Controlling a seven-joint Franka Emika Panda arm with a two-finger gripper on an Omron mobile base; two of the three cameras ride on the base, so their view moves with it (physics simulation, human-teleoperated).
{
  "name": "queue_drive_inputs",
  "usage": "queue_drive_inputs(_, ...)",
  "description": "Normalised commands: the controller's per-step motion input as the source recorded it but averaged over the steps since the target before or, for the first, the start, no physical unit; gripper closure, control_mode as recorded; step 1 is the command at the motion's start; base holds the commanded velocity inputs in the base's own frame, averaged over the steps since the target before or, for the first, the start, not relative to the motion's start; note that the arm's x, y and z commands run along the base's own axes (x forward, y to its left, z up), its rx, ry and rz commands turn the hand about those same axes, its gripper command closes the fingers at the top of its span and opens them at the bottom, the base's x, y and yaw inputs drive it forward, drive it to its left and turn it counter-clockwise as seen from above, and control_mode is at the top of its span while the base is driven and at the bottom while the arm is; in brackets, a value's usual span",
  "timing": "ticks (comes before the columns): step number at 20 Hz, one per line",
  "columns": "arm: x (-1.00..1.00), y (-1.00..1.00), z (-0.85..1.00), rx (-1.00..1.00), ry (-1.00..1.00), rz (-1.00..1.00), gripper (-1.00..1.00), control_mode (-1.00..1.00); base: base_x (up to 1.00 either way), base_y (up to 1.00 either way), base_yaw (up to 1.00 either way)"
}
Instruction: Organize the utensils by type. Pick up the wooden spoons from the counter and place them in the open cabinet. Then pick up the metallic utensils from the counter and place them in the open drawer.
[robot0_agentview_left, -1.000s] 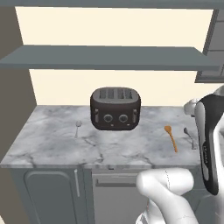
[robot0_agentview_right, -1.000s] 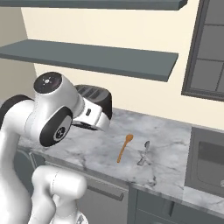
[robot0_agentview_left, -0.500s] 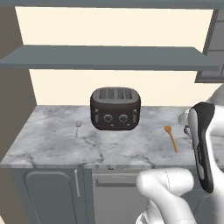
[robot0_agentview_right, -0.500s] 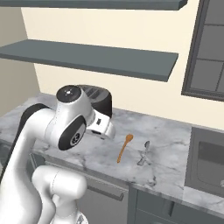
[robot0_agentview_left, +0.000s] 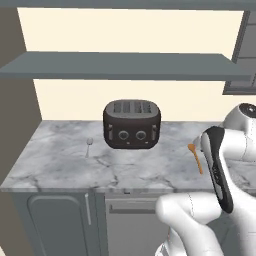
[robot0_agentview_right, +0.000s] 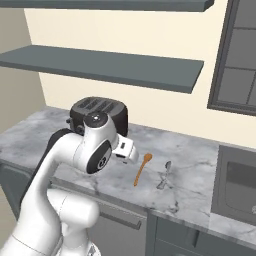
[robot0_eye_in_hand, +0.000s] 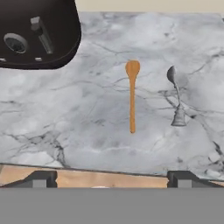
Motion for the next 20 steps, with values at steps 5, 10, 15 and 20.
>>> queue_drive_inputs(5, 0.44, -0.24, -0.4, 0.0, 0.16, 0.05, -1.0, -1.0, 0.0, 0.0, 0.0)
queue_drive_inputs(10, 0.06, -0.2, -0.45, 0.0, 0.06, 0.18, -1.0, -1.0, 0.0, 0.0, 0.0)
queue_drive_inputs(15, 0.38, -0.07, -0.41, 0.0, 0.12, 0.09, -1.0, -1.0, 0.0, 0.0, 0.0)
queue_drive_inputs(20, 0.39, 0.0, -0.39, 0.0, 0.14, 0.01, -1.0, -1.0, 0.0, 0.0, 0.0)
